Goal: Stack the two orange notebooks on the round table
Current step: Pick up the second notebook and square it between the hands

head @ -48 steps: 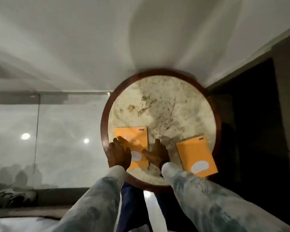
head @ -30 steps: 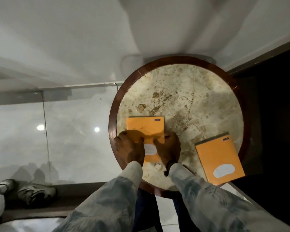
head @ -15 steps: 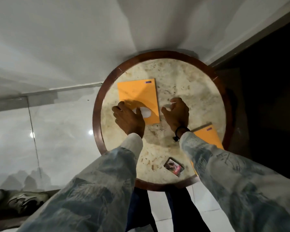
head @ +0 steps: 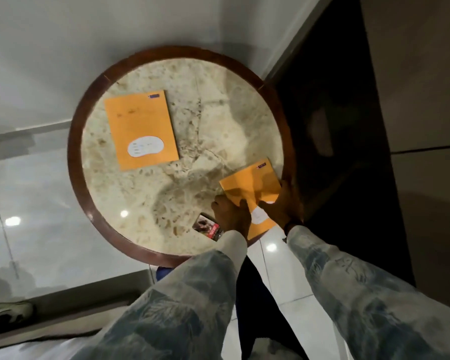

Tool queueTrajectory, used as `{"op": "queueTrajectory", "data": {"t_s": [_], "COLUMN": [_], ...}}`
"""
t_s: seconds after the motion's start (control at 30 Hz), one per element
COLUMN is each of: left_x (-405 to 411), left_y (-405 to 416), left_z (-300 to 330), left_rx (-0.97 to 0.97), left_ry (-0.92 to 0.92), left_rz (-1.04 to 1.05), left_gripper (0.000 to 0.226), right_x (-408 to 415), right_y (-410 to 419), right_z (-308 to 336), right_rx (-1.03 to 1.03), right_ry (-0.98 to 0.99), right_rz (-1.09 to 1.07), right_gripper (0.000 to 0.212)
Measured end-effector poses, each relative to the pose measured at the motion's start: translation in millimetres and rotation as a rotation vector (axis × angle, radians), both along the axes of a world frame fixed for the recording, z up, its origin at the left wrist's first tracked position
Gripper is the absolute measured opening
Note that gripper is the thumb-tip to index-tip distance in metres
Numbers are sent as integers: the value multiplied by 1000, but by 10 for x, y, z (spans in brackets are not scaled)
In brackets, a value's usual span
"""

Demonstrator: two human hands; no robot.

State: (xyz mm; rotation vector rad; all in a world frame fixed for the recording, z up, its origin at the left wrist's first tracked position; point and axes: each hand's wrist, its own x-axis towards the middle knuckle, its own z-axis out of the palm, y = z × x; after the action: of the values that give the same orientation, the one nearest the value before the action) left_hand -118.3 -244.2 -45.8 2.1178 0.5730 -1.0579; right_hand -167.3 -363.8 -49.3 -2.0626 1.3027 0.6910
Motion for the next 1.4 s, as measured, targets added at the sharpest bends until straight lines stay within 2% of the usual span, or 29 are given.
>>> {"op": "queueTrajectory", "data": {"t_s": [0.13, 0.23, 0.4, 0.5, 0.6, 0.67, 0.77, 0.83, 0.9, 1.0, 1.07, 1.17, 1.23, 1.3, 1.4], "left_x": [251, 672, 1656, 2286, 2732, 2799, 2710, 2669, 2739, 2881, 2925, 2879, 2779, 2655, 2389], "left_y": [98, 330, 954, 1344, 1633, 1695, 1671, 1664, 1731, 1900, 1972, 2016, 1989, 1924, 1811], "left_z": [-4, 142, 334, 307, 162, 85, -18, -73, -156, -245, -219, -171, -146, -71, 56], "left_rx": [-44, -65, -46, 26, 117, 214, 287, 236, 151, 18, -78, -168, -218, -260, -272], "left_ry": [-71, -191, -405, -450, -412, -411, -469, -459, -365, -276, -266, -439, -599, -706, -831], "left_rz": [105, 123, 94, 62, -58, -198, -250, -183, -62, 8, 5, -76, -127, -122, -4], "left_gripper": [26, 20, 23, 24, 28, 31, 37, 47, 56, 56, 53, 43, 37, 34, 33], "right_x": [91, 383, 1364, 1948, 2383, 2531, 2609, 2599, 2615, 2658, 2690, 2798, 2862, 2835, 2562], "right_y": [-68, 102, 807, 1236, 1563, 1678, 1756, 1772, 1791, 1760, 1663, 1443, 1351, 1367, 1536], "right_z": [-36, 44, 195, 151, 31, -59, -153, -173, -181, -207, -226, -220, -140, -2, 201], "right_rx": [118, 103, 25, 1, -52, -79, -127, -169, -184, -148, -92, 46, 156, 149, -48], "right_ry": [-108, -188, -370, -432, -414, -365, -313, -317, -309, -276, -293, -396, -489, -631, -921], "right_rz": [-171, -216, -175, -136, -80, -14, 8, 28, 56, 79, 36, -92, -161, -176, -130], "right_gripper": [91, 78, 77, 80, 78, 71, 70, 72, 72, 70, 60, 36, 30, 36, 55]}}
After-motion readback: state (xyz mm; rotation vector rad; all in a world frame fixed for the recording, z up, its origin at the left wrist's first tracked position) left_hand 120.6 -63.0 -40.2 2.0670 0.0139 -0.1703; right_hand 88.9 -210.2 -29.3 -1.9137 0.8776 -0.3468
